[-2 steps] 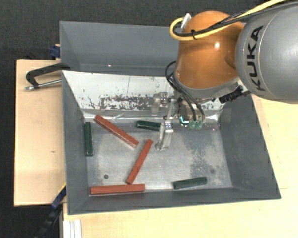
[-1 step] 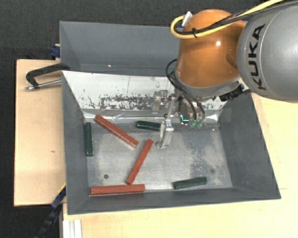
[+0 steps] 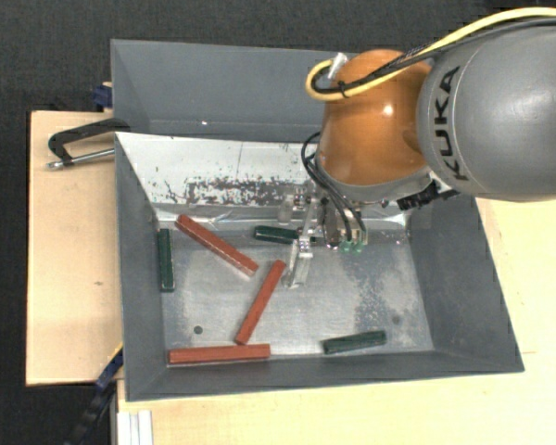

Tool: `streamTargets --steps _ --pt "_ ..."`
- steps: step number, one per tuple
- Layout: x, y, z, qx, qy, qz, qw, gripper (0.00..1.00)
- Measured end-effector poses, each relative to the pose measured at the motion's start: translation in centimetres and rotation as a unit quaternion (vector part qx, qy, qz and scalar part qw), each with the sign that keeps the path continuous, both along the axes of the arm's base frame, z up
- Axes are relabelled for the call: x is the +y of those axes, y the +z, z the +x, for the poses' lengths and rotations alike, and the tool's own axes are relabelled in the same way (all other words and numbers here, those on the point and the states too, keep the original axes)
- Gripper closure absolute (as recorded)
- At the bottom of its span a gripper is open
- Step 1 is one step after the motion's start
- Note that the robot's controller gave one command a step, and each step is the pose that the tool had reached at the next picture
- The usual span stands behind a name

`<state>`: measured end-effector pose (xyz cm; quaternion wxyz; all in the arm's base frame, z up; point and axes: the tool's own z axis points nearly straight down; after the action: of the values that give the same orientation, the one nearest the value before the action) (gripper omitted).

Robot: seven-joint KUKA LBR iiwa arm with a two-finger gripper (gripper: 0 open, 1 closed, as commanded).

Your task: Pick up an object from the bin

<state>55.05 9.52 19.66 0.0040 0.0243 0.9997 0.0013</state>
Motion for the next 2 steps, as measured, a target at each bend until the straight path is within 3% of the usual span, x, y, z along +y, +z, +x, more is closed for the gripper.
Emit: streamTargets --steps 1,2 --pt "-0.2 -6.2 0.6 0.0017 -0.006 0.000 1.0000 0.00" --pt "-0.8 -12.1 -1.7 -0.0042 -0.120 0.002 0.9927 1.00"
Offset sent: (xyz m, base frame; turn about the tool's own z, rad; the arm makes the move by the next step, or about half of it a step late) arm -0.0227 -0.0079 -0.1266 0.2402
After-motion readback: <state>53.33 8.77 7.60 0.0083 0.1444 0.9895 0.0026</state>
